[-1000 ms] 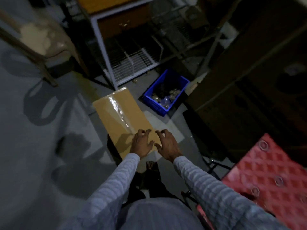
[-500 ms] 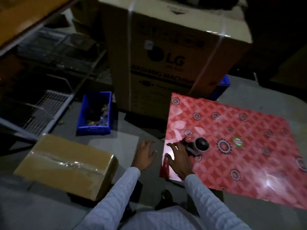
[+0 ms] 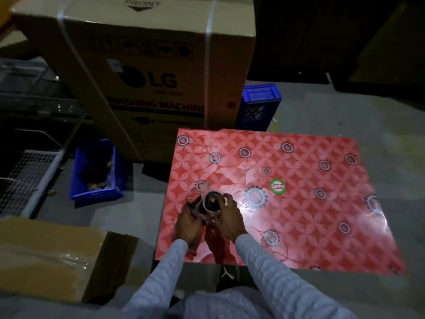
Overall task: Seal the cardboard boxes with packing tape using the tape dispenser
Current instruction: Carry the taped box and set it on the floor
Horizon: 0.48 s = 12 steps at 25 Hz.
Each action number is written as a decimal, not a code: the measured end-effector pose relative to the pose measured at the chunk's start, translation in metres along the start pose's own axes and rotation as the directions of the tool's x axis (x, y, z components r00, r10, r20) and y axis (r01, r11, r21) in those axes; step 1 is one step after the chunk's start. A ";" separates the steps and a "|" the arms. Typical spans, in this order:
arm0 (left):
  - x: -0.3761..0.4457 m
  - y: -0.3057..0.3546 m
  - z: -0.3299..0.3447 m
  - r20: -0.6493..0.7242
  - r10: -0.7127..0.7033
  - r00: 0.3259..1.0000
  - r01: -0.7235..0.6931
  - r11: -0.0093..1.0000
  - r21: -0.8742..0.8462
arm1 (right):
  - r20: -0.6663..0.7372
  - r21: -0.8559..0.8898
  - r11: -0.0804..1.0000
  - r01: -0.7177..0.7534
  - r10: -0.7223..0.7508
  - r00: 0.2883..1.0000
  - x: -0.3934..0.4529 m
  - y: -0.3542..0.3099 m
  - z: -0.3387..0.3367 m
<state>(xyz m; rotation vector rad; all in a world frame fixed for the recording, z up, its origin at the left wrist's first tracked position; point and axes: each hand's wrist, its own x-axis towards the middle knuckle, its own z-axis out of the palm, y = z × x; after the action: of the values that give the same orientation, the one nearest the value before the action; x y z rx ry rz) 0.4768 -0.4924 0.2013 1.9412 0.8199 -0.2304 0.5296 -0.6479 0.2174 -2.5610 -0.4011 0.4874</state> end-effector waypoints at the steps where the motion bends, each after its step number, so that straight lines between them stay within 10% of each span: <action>1: -0.008 0.009 0.005 -0.031 -0.021 0.999 0.020 0.999 -0.028 | 0.029 0.013 1.000 0.010 -0.011 1.000 0.000 0.006 -0.003; 12: 0.007 0.030 0.035 -0.156 -0.108 0.982 0.110 0.994 0.008 | 0.061 0.181 0.982 0.059 -0.072 0.996 0.031 0.034 -0.022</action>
<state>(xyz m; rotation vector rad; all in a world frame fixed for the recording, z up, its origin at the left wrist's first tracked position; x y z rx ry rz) 0.5073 -0.5280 0.2016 1.9497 1.0313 -0.1528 0.5721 -0.6739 0.2095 -2.3553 -0.4432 0.5612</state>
